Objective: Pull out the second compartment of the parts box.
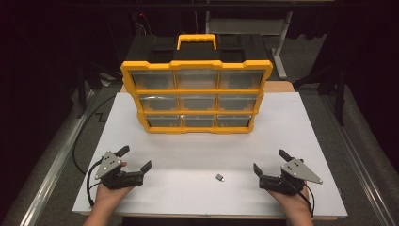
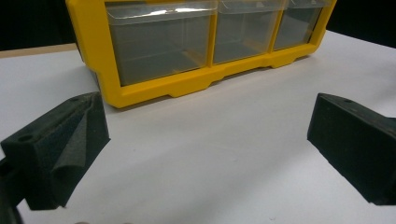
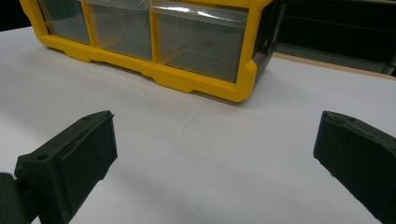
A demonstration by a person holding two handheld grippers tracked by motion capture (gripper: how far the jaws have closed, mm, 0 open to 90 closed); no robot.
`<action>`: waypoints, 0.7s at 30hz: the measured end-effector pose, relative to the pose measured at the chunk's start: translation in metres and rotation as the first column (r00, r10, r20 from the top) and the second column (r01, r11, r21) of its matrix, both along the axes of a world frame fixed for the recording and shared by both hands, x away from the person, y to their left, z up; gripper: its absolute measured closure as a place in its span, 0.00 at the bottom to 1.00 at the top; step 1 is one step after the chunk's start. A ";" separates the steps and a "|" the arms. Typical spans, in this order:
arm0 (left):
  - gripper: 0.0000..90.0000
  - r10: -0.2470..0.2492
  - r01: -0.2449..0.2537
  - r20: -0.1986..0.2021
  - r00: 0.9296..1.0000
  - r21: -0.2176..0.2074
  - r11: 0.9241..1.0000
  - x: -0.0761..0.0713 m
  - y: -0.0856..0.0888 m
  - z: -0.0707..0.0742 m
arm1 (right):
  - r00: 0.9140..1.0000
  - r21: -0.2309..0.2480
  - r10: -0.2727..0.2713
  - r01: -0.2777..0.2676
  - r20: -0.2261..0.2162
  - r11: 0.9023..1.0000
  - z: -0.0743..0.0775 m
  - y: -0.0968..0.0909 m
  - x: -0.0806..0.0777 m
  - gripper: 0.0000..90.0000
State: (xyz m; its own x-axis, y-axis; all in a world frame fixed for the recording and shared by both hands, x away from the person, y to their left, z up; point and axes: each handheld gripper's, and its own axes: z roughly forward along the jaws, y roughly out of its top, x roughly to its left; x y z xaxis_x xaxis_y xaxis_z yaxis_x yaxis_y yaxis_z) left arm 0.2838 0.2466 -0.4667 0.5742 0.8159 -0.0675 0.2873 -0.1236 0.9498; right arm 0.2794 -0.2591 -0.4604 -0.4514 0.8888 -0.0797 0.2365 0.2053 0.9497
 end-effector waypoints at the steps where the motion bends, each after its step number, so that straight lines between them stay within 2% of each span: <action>1: 0.00 -0.004 0.004 -0.003 1.000 -0.003 1.000 0.000 0.000 0.000 | 1.000 0.003 0.000 0.000 0.004 1.000 0.000 0.001 0.001 0.00; 12: 0.00 -0.022 0.022 -0.001 1.000 -0.016 1.000 0.000 -0.002 0.000 | 1.000 0.003 0.004 -0.004 -0.008 1.000 0.001 0.012 0.012 0.00; 21: 0.00 -0.030 0.030 0.007 1.000 -0.010 0.999 0.000 -0.003 0.000 | 0.999 -0.005 0.011 -0.011 -0.035 1.000 0.004 0.024 0.032 0.00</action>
State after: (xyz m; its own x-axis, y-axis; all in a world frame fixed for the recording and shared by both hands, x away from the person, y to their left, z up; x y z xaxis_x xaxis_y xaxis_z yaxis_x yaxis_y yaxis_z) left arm 0.2834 0.2434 -0.4668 0.5992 0.7973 -0.0719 0.2774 -0.1225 0.9529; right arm 0.3110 -0.2356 -0.4567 -0.4640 0.8832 -0.0686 0.2674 0.2134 0.9397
